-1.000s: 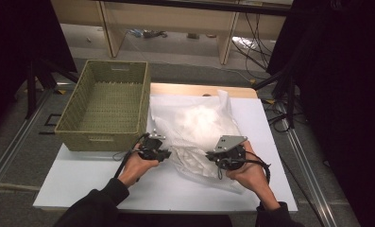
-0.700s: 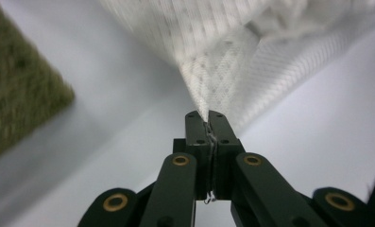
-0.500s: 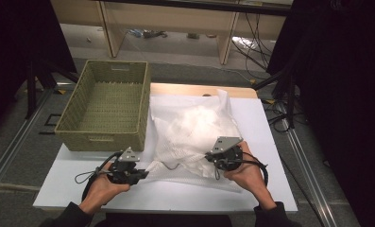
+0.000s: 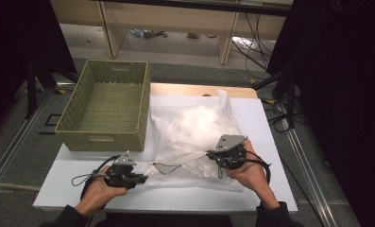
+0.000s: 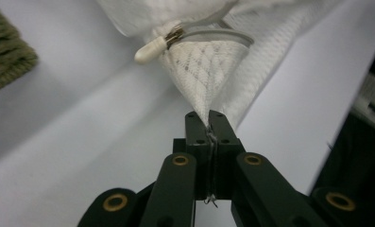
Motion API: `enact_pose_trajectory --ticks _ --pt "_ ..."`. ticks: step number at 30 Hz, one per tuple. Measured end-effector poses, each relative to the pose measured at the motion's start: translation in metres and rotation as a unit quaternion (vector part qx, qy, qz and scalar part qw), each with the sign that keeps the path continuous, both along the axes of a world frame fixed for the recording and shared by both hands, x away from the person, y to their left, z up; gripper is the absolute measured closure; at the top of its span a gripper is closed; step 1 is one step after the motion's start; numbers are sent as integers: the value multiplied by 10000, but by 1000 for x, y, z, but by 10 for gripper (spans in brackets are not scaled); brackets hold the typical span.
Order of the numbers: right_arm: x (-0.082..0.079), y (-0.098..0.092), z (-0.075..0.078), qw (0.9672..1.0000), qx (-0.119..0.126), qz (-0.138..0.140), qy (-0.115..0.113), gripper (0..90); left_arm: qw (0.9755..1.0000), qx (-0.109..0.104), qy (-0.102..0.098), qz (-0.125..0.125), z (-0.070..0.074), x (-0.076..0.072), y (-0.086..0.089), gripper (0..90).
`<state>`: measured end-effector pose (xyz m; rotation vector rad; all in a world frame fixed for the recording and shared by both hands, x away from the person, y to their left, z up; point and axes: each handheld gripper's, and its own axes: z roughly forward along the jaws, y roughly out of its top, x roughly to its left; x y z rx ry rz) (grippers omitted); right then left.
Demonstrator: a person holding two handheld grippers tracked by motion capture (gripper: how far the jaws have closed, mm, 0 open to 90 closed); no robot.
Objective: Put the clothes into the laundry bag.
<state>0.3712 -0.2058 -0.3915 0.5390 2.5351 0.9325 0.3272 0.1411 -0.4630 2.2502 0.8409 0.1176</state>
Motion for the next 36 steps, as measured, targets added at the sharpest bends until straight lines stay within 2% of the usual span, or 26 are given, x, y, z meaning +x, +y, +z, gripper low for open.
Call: enact_pose_trajectory --ticks 2,3,4,6,7,8,10,11,12,13,14,15,19,20,21,22,23,24,26,27,28,29,32,33,35,36 --pt "0 -1 4 10000 1 -30 54 896 9996 280 -61 46 4 -3 -10 807" --pt "0 -1 6 10000 0 -44 18 896 9996 280 -61 46 4 -3 -10 674" --pt "-1 0 6 10000 38 -66 -46 897 9986 246 -386 273 16 -1 -21 550" --pt "-3 0 8 10000 29 -31 -48 898 9971 114 -691 302 30 0 -33 492" --pt "-3 0 10 10000 17 -23 -16 897 9961 120 -844 234 37 -2 -41 483" --pt "-3 1 10 9999 47 -70 -66 897 9961 -18 -878 101 42 -3 -50 472" --pt "-2 0 11 9999 -11 -23 -134 898 9968 -124 -795 -32 45 -5 -60 468" --pt "-2 1 12 10000 19 14 -39 898 9976 -347 -560 -214 45 -4 -82 465" --pt "-1 1 12 10000 12 44 -68 898 9979 -379 -460 -270 41 -1 -92 454" --pt "-1 1 12 10000 12 44 -68 898 9979 -379 -460 -270 41 -1 -92 436" --pt "0 2 12 9999 6 35 -156 898 9986 -326 -304 -301 35 4 -105 436" --pt "-1 2 12 9999 5 88 -85 898 9990 -246 -121 -357 24 14 -119 385" --pt "-1 1 11 10000 21 23 -41 898 9990 -345 234 141 3 36 -144 290" --pt "-1 1 11 10000 21 23 -41 898 9990 -345 234 141 3 36 -144 277" --pt "-1 1 9 9999 -7 -9 -121 898 9969 -348 356 606 -7 48 -157 256" --pt "-1 1 8 9999 18 37 -118 898 9969 -278 423 600 -9 53 -161 256" --pt "-1 1 8 10000 8 34 -9 897 9950 -418 479 768 -13 58 -166 256" --pt "-1 1 7 10000 -4 3 37 898 9954 -366 519 723 -15 63 -166 275" --pt "1 0 5 9999 -70 79 -80 899 9951 -422 307 839 -16 69 -167 452" --pt "1 0 5 9999 -70 79 -80 899 9951 -422 307 839 -16 69 -167 539" --pt "1 -1 3 9999 -98 20 -27 900 9918 -730 149 1035 -17 72 -168 654" --pt "1 -1 2 10000 -78 2 47 900 9909 -792 76 1085 -17 74 -167 738" --pt "3 0 3 10000 -30 15 40 900 9885 -977 51 1152 -14 80 -163 805" --pt "3 1 4 9999 -33 130 0 900 9838 -1158 -113 1361 -6 89 -161 817" --pt "2 2 5 9999 21 121 35 900 9835 -1148 -216 1379 -2 92 -159 822" --pt "2 4 7 9999 54 99 60 900 9804 -913 -809 1550 6 103 -157 822"
